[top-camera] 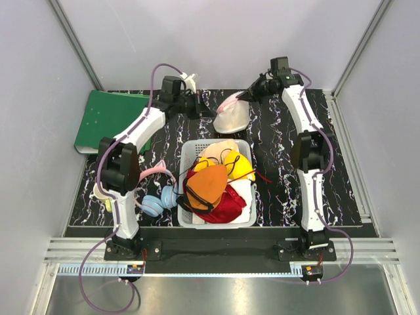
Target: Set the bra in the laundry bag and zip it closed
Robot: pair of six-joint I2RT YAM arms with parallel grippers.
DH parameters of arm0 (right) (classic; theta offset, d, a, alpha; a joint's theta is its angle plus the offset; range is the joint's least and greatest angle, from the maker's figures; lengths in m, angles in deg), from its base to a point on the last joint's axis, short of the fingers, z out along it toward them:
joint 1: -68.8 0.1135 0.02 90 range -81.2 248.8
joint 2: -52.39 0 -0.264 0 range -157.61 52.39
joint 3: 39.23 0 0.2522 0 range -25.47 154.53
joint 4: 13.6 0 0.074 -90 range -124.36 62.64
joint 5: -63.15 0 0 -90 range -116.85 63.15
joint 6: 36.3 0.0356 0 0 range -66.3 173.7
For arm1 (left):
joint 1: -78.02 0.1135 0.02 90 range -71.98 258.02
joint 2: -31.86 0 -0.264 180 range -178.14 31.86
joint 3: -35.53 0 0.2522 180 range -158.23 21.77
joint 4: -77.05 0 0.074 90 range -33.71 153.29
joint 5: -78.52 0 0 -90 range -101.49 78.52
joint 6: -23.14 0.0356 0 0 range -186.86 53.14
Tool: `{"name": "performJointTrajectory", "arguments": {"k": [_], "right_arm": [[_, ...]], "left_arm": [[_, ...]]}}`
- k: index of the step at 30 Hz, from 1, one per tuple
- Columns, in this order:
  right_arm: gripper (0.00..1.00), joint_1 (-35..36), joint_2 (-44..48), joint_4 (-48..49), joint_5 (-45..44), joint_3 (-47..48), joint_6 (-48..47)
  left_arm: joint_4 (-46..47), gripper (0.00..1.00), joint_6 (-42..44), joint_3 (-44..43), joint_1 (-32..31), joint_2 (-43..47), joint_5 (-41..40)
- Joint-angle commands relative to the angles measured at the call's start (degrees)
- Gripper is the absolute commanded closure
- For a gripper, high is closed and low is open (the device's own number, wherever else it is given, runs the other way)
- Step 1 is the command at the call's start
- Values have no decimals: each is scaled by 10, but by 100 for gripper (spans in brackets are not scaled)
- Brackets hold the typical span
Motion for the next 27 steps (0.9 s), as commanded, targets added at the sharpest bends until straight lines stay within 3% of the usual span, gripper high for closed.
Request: {"name": "performJointTrajectory", "arguments": {"k": [1, 5, 6, 8, 9, 13, 19, 27], "right_arm": [[98, -4, -69, -159, -15, 208, -95], [100, -4, -28, -155, -11, 150, -130], [100, -5, 3, -130, -9, 101, -140], [100, -10, 27, -96, 22, 37, -141], [100, -14, 36, -82, 30, 29, -138], [100, -16, 34, -80, 65, 37, -119], [100, -22, 40, -79, 100, 45, -74], [100, -25, 40, -66, 132, 46, -40]], "left_arm": [[73, 100, -50, -31, -41, 4, 37], [78, 100, -47, -45, -43, -7, 35], [73, 88, -41, -47, -40, -8, 36], [61, 78, -11, -58, -37, -9, 29], [44, 68, 16, -65, -36, -16, 27], [0, 54, 78, -94, -39, -38, 29], [-27, 46, 92, -82, -38, -41, 39], [-25, 43, 70, -83, -39, -60, 31]]}}
